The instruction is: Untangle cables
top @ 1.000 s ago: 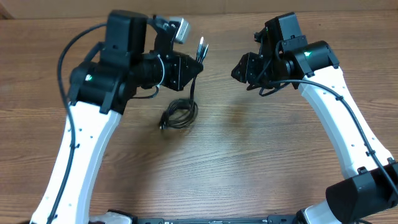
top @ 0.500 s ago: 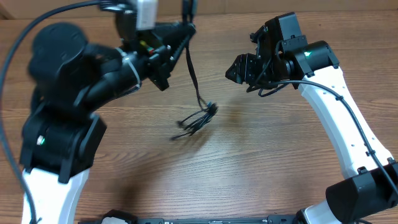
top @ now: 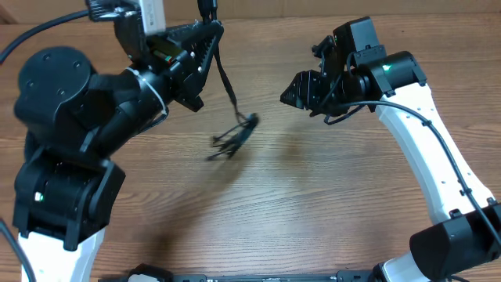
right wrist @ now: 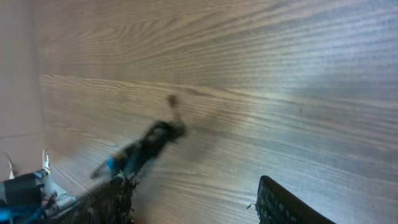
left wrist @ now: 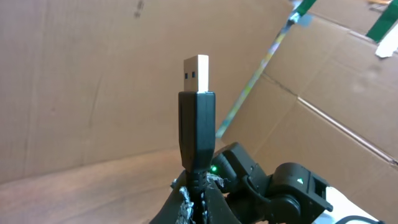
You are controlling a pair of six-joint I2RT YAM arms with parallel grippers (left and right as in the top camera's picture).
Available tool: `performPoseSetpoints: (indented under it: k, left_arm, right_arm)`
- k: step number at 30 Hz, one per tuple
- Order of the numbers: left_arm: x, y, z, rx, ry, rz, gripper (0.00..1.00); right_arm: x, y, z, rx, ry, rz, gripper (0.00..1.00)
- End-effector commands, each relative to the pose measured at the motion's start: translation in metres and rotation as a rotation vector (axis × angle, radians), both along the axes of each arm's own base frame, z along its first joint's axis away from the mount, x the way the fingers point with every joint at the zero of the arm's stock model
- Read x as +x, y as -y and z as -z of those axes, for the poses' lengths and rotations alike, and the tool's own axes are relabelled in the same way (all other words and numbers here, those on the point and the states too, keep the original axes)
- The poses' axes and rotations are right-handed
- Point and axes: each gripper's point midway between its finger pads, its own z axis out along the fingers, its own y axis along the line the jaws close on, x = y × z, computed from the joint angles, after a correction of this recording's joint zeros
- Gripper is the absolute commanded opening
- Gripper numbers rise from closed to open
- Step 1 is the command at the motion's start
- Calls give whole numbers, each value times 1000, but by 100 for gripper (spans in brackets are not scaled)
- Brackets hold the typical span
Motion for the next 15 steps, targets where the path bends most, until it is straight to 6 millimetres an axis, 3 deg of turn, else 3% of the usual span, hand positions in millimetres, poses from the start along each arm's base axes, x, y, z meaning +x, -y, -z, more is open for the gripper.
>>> performPoseSetpoints:
  k: [1, 8, 15]
  left_arm:
    - [6, -1, -2, -16, -16, -18, 4]
    - [21, -5, 18, 5, -90, -73, 4]
    - [46, -4, 102, 121, -375, -112, 4]
  right_arm:
    - [2, -3, 13, -10, -52, 7, 62]
    - [-2, -12, 37, -29, -100, -45, 65]
    - [6, 8, 42, -77, -95, 10, 66]
